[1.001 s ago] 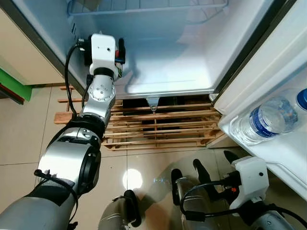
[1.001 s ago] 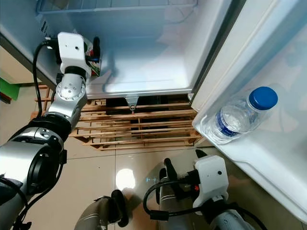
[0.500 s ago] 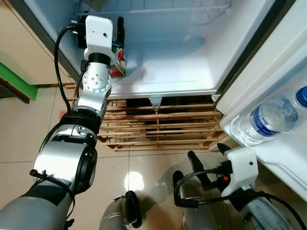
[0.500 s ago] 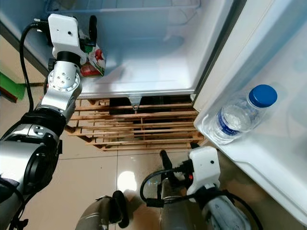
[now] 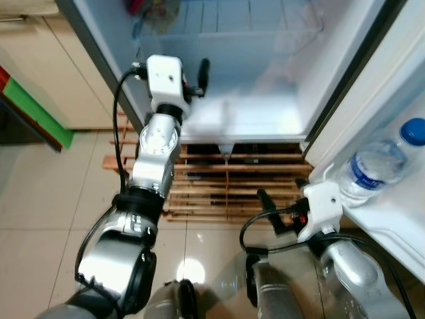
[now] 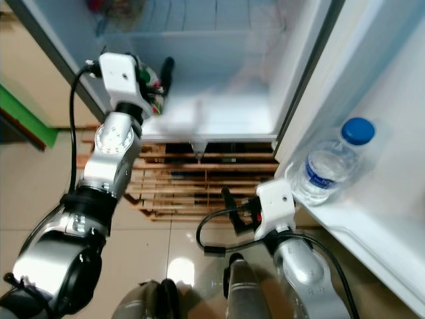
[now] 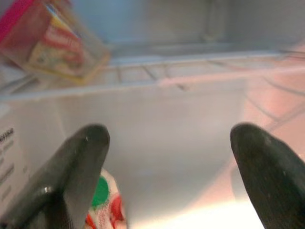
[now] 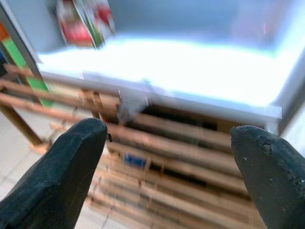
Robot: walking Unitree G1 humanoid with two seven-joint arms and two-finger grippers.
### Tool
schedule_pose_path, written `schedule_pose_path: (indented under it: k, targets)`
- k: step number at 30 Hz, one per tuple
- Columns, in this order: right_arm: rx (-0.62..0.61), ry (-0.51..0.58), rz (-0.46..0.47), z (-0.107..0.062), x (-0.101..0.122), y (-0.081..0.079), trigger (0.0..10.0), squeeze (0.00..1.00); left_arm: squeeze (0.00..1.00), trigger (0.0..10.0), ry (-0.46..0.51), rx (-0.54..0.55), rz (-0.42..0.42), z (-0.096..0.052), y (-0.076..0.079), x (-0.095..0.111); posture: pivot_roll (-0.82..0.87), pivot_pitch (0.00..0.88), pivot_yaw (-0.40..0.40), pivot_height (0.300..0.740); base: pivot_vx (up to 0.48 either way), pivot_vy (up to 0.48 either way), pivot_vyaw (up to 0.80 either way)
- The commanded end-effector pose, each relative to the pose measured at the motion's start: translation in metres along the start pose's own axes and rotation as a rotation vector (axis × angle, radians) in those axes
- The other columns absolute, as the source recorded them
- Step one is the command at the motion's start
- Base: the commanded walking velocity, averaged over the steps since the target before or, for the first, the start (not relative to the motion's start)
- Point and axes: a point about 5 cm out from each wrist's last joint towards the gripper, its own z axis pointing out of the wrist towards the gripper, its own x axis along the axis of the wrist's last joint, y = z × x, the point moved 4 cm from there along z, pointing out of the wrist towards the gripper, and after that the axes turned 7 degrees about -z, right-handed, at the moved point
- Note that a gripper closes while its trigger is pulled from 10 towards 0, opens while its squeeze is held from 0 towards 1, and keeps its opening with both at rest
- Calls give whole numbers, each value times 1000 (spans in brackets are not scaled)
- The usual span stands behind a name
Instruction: Restocking fridge
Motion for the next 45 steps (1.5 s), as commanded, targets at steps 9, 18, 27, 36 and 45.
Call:
schedule_pose_path:
  k: [9,18,27,36,45]
  targets:
    - [-190,-17,39,6,-12,33,10000,0,1000,10000,-227,67,-3,-77,-26,-48,-146,50,27,740,0,0,0]
    - [-351,11,-23,-37,-18,51,10000,0,0,10000,-239,-7,-18,-123,-27,-41,-145,16,9,740,0,0,0]
    - [-341,65,-39,-6,-10,57,10000,0,0,10000,-179,-72,-41,-95,-8,-32,-176,0,20,740,0,0,0]
    - [-300,84,-50,2,-8,53,10000,0,0,10000,-166,-71,-34,-84,-7,-32,-170,0,21,740,-249,0,0]
    - [-303,85,-49,7,-9,53,10000,0,0,10000,-147,-73,-34,-80,-9,-30,-171,0,26,740,-178,0,0]
